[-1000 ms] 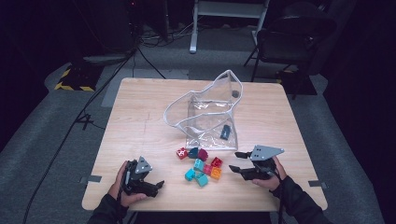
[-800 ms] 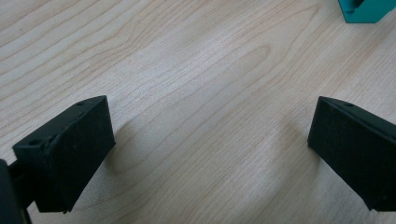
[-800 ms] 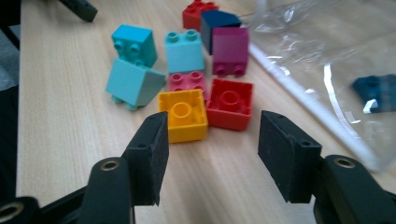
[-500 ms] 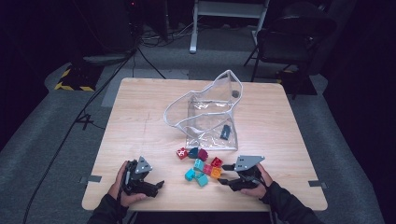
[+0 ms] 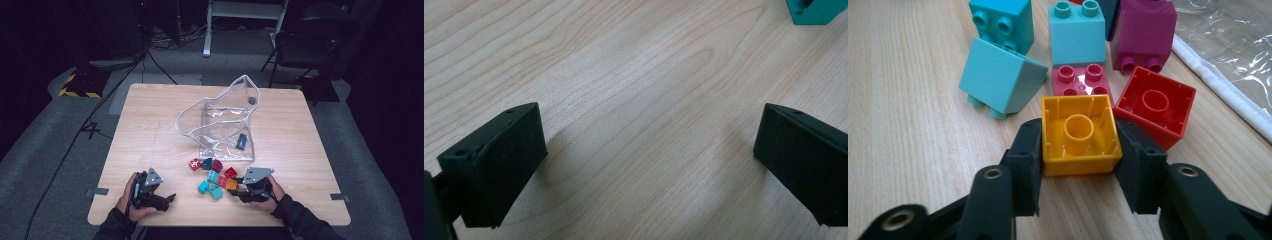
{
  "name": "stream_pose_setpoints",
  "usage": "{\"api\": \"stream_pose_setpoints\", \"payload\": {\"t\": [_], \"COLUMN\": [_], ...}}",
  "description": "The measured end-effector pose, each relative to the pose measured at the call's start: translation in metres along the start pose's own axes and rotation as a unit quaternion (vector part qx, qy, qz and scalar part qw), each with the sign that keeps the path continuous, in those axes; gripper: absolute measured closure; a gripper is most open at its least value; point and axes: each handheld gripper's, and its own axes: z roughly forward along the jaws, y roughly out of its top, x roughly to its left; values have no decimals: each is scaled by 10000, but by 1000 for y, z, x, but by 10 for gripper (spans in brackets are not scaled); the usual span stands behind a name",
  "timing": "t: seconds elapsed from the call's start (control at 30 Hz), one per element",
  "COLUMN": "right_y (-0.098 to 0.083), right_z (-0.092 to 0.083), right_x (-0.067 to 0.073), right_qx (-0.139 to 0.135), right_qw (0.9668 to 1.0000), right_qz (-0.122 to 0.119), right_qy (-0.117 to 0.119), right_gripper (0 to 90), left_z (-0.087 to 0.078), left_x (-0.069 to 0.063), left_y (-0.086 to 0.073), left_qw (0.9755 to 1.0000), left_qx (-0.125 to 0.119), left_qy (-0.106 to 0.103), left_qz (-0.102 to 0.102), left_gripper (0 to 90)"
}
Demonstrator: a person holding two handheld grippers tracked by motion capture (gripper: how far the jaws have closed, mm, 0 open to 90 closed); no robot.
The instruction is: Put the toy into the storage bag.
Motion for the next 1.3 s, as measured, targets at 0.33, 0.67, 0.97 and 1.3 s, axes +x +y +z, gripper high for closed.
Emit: {"api": "stream_pose_setpoints", "payload": {"t": [0.33, 0.67, 0.97, 1.3], "right_y": [-2, -7, -5, 2], "right_z": [-20, -47, -73, -97], "right_x": [-9, -20, -30, -46], "right_qx": [-231, -482, -803, -1129], "right_qw": [9997, 9986, 9955, 9898], "right_qz": [44, 162, 308, 484], "right_qy": [33, -165, -402, -725], "right_gripper": [592, 593, 593, 593], "left_z": [0, 0, 0, 0], "left_x": [0, 0, 0, 0], "left_y": [0, 0, 0, 0], "left_qw": [10000, 10000, 10000, 10000], "left_qx": [-5, -4, -4, -4], "left_qy": [-5, -6, -4, -4], "left_qz": [-15, -13, -12, -11], "left_gripper": [6, 6, 6, 6]}}
